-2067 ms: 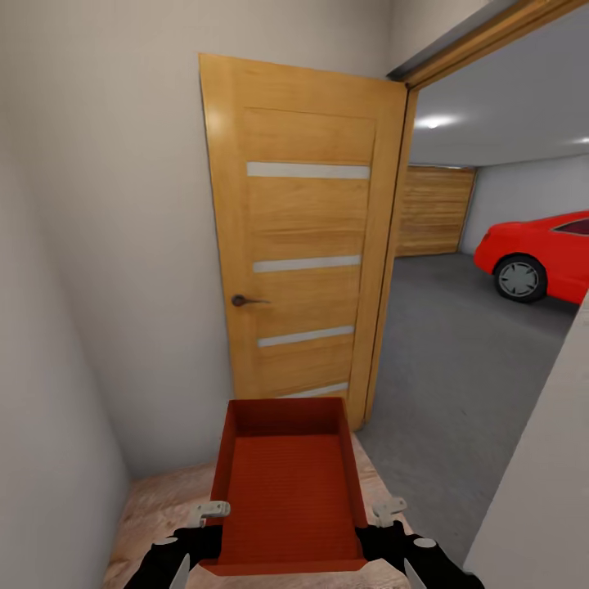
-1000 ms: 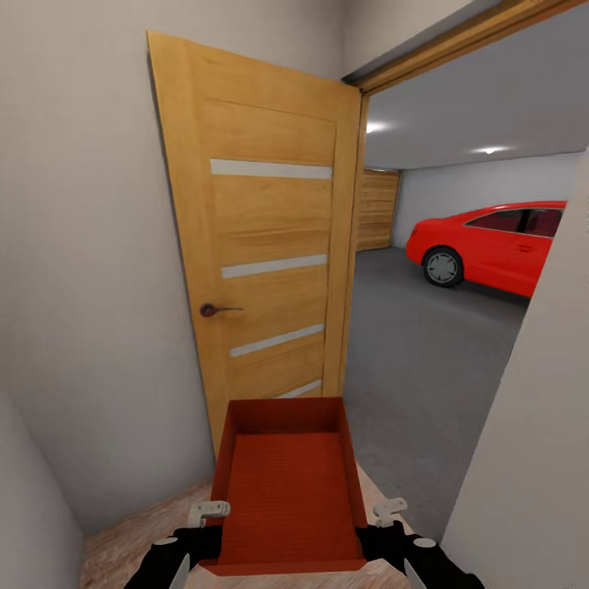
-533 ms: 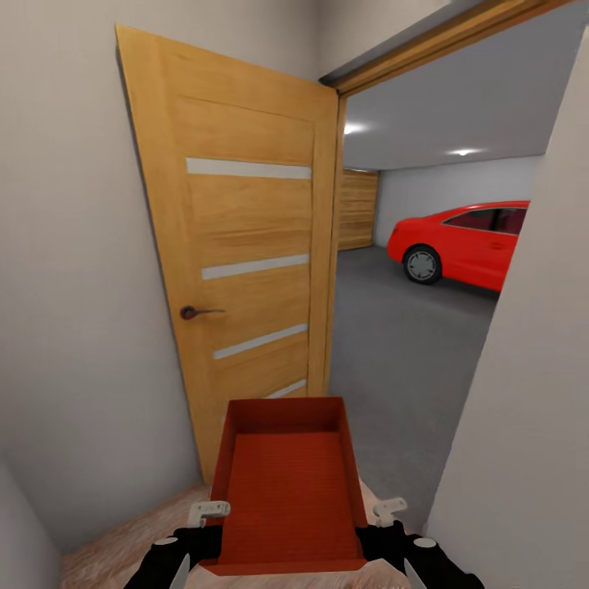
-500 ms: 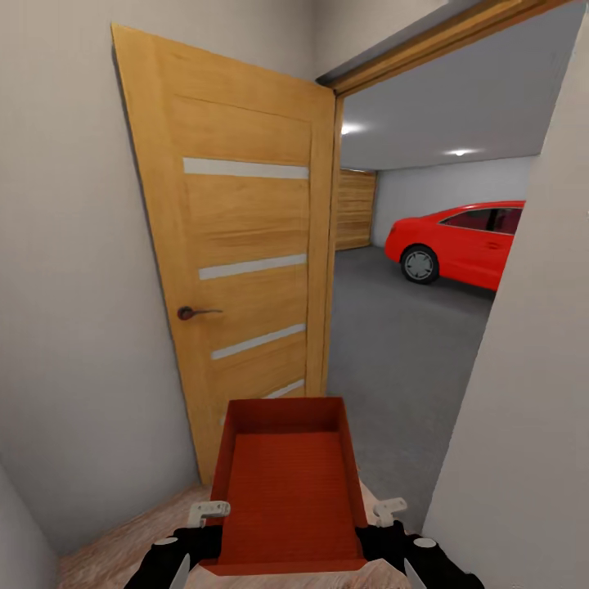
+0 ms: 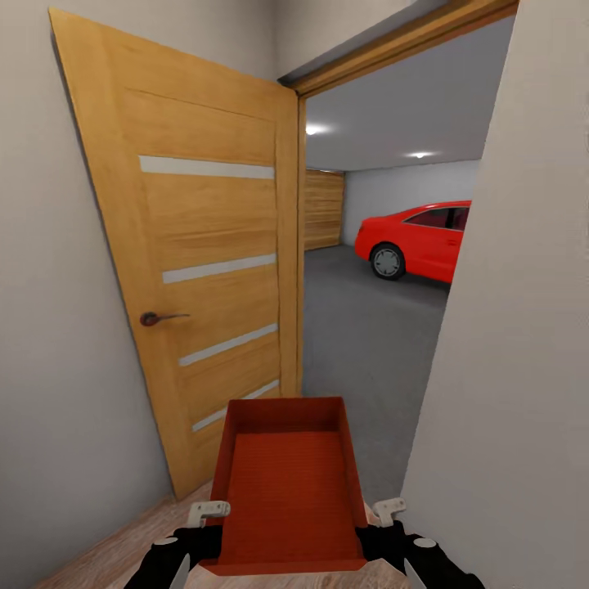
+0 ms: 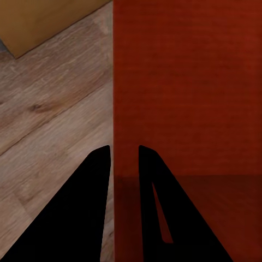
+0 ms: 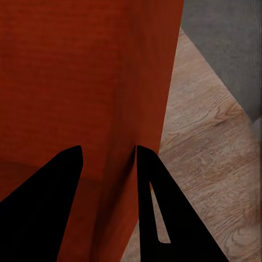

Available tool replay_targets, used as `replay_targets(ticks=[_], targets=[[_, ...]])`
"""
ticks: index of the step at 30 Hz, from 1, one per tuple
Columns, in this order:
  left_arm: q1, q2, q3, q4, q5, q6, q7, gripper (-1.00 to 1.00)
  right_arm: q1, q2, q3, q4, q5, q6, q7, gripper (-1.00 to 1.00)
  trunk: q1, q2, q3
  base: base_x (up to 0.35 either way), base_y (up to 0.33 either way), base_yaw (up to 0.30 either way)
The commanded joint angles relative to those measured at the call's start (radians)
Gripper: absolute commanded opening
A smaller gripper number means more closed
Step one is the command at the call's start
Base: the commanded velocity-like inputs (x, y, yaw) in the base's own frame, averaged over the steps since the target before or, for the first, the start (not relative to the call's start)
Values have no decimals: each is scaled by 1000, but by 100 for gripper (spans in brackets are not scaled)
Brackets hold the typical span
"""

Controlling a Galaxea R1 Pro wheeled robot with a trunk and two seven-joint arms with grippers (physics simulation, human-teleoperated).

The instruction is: Move the two storage containers from the living room to the garage. In the garage, place one container on the floor and stack the other container on top of it (either order is fine).

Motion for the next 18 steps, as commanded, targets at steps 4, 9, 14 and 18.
replay_targets(ticks=[4,9,14,18], targets=[[0,25,9,-1,-27,6,20,-100,0,-1,20,-4,-10,-35,83,-100,0,-2,-2,0,0,-22],[0,25,9,-1,-27,6,20,-100,0,-1,20,-4,-10,-35,83,-100,0,-2,-2,0,0,-55],[0,25,9,-1,-27,6,20,-100,0,-1,20,-4,-10,-35,83,-100,0,-2,-2,0,0,-246],[0,25,10,-1,-27,6,20,-100,0,-1,20,-4,-10,-35,84,-100,0,-2,-2,0,0,-277]])
